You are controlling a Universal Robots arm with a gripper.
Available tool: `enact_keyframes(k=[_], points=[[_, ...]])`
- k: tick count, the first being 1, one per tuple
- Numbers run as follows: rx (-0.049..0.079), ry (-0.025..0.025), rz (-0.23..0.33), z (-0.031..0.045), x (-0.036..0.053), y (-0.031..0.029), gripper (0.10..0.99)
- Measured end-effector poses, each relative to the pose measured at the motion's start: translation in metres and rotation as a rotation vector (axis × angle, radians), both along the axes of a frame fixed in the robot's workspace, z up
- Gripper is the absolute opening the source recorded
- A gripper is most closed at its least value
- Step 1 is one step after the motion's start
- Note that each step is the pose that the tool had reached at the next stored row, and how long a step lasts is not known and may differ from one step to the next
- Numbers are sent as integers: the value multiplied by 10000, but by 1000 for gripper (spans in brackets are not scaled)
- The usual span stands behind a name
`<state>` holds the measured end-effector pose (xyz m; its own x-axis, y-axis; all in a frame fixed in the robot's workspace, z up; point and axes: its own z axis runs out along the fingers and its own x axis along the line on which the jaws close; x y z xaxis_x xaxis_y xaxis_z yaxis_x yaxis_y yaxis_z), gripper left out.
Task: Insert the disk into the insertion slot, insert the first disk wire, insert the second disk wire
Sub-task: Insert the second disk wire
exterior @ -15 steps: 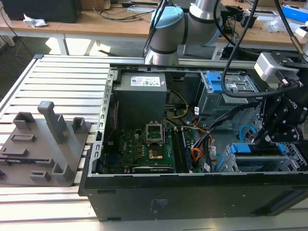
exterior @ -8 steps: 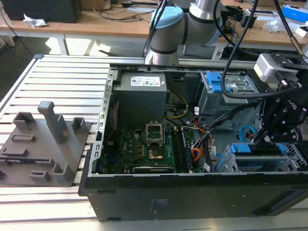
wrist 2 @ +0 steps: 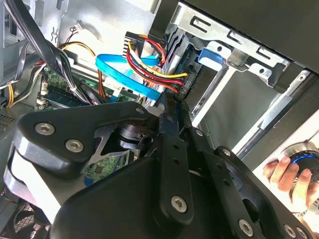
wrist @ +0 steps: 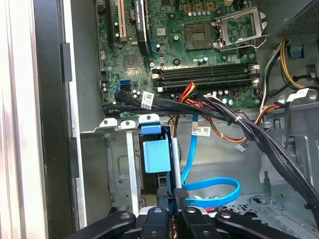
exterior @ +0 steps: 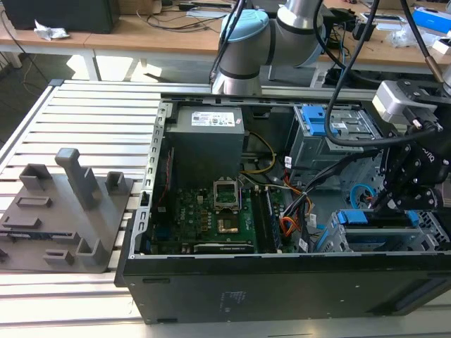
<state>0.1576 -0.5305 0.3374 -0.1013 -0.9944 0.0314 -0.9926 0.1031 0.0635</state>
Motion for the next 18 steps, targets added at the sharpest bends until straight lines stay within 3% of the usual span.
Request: enact_keyframes(k=[5, 6, 7, 10, 15, 17, 18], points=[[5, 0, 0, -21, 0, -3, 165], [22, -1, 1, -29, 1, -2, 173], [19, 0, 1, -29, 0, -3, 235], [7, 0, 0, -14, 0, -3, 235], [6, 0, -1, 238, -1, 8, 220], [7, 0, 0, 301, 0, 10, 106], [7, 0, 0, 355, 0, 12, 106]])
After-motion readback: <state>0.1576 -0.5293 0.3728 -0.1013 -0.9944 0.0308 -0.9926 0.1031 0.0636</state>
